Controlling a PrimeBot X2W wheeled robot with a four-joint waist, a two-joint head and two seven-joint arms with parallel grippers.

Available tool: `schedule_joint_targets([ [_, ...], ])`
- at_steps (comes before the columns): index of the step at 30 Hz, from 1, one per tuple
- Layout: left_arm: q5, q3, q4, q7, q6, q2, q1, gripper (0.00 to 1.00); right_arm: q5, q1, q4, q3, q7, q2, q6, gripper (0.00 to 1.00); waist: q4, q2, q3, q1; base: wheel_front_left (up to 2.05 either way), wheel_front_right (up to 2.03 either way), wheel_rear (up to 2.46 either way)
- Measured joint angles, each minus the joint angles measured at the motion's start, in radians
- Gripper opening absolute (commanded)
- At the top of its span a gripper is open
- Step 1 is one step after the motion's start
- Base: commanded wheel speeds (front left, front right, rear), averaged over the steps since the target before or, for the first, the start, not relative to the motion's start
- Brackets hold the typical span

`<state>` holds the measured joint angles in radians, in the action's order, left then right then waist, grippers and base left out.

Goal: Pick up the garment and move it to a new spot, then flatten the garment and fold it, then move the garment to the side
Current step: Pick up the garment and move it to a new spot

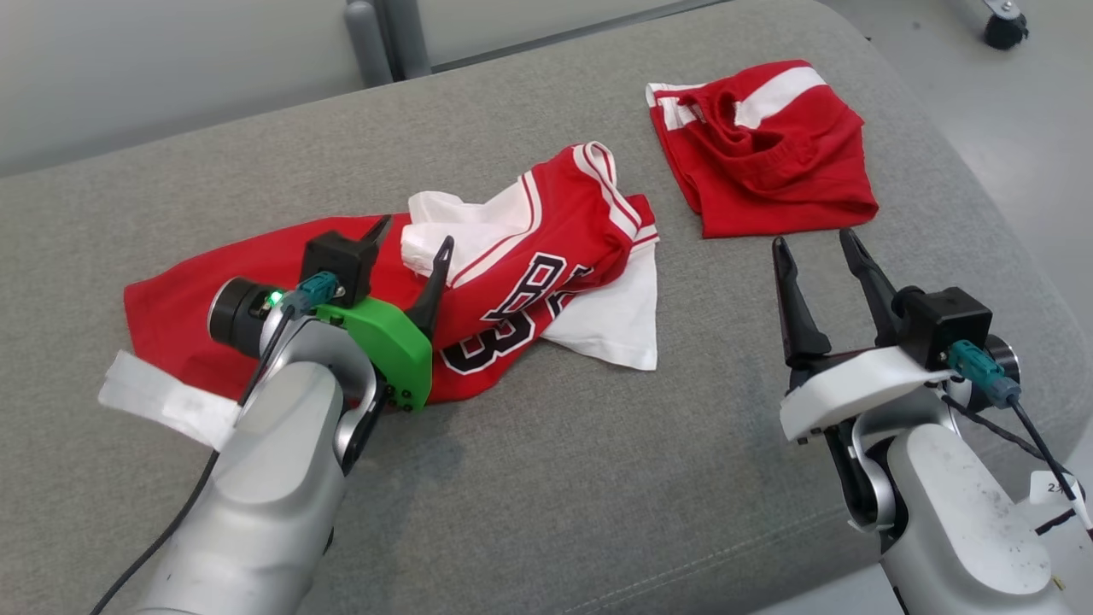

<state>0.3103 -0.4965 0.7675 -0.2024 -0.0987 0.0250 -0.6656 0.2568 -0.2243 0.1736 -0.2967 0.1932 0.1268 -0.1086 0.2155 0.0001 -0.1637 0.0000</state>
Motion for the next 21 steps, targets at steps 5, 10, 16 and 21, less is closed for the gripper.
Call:
schedule_joint_targets([
  [5, 0.032, 0.025, 0.002, -0.012, 0.019, 0.0, 0.054, 1.0, 0.011, 0.035, 0.025, -0.001, -0.007, -0.001, 0.0, 1.0, -0.047, 0.0, 0.027, 0.0, 0.0, 0.0, 0.0],
  [10, 0.048, 0.046, 0.005, -0.02, 0.038, 0.002, 0.135, 1.0, 0.027, 0.061, 0.053, -0.004, -0.018, -0.003, 0.0, 1.0, -0.098, -0.0001, 0.056, 0.0, 0.0, 0.0, 0.0],
  [16, 0.057, 0.058, -0.004, -0.031, 0.058, 0.004, 0.236, 1.0, 0.043, 0.086, 0.102, -0.013, -0.041, -0.009, 0.001, 1.0, -0.139, 0.0, 0.075, 0.0, 0.0, 0.0, 0.0],
  [21, 0.066, 0.053, -0.036, -0.038, 0.067, 0.004, 0.298, 1.0, 0.056, 0.095, 0.156, -0.011, -0.055, -0.009, 0.003, 1.0, -0.161, 0.0, 0.071, 0.0, 0.0, 0.0, 0.0],
])
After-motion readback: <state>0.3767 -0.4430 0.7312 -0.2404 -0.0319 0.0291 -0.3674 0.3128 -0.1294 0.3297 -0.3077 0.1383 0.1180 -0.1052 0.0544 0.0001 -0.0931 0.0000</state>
